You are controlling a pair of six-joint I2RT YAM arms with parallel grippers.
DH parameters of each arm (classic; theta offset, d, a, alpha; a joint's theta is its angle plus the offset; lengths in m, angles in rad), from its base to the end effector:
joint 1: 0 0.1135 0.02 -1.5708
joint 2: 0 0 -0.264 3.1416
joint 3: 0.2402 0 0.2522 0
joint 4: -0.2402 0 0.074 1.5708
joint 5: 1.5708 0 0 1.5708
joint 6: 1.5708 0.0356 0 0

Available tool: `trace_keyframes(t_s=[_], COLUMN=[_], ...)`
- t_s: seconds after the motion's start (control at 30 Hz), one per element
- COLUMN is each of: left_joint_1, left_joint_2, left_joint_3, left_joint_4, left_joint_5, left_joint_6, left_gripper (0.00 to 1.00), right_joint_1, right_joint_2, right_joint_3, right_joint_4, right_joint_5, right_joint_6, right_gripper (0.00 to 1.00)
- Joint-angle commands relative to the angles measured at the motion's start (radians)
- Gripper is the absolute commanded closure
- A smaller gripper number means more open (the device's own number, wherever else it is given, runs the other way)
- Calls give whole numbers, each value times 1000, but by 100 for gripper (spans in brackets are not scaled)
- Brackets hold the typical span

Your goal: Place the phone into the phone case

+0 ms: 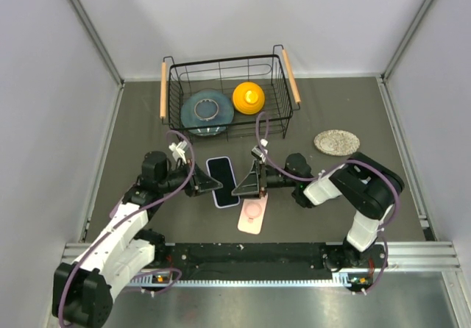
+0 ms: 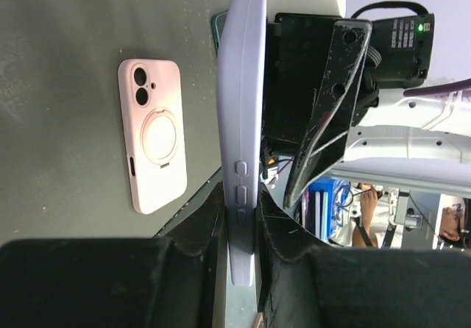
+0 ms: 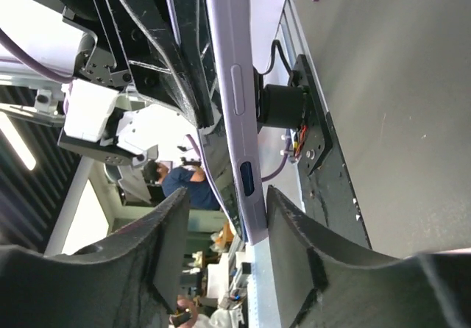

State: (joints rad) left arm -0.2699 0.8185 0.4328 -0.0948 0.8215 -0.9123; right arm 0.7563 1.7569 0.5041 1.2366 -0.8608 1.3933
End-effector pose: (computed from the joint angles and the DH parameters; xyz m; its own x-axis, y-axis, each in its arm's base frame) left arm 0.1629 -0.0721 0.2243 -0.9112 -0.3069 -0.2750 0.1417 0.3933 -0.9084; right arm 0.1994 0.2252 0.1574 -0.9852 -0.0474 -0.1644 -0.1648 0.0028 0.9863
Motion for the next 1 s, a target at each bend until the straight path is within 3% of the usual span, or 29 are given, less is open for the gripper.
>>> trace_keyframes(t_s=[0.0,0.13,0.23,0.37,0.4,0.5,0.53,0.6,0.63,0.73,0.87,0.97], left_joint_1=[1,1,0,-2,-2,-2,-2,0,0,1,1,1], left_joint_2=[19,70,126,203,215,223,226,237,243,283,344,375], left_joint_3=[33,80,83,98,92,84,89,101,110,138,179,195], left_joint_4=[-23,-163,-242,-287,-277,-223,-223,-232,-247,-299,-362,-359], left_joint_5=[-37,-123,-188,-220,-202,-125,-114,-107,-111,-99,-114,-119], left_joint_6=[68,203,248,309,311,287,285,299,309,352,408,412], left_gripper=[100,100,100,100,100,100,100,100,100,100,100,100], right_joint_1=[14,12,14,15,15,31,37,43,41,38,38,38], right_joint_2=[-23,-37,-39,-102,-156,-243,-285,-309,-336,-390,-496,-581], right_joint_3=[-4,-19,-6,22,37,97,117,167,175,160,157,156], right_joint_4=[371,348,270,57,-115,-407,-590,-737,-844,-922,-1028,-1130], right_joint_5=[5,54,66,77,103,181,204,264,287,354,390,450], right_joint_6=[9,-3,-39,-126,-204,-397,-445,-546,-566,-609,-660,-695], right_gripper=[61,87,100,100,100,100,100,90,76,56,44,29])
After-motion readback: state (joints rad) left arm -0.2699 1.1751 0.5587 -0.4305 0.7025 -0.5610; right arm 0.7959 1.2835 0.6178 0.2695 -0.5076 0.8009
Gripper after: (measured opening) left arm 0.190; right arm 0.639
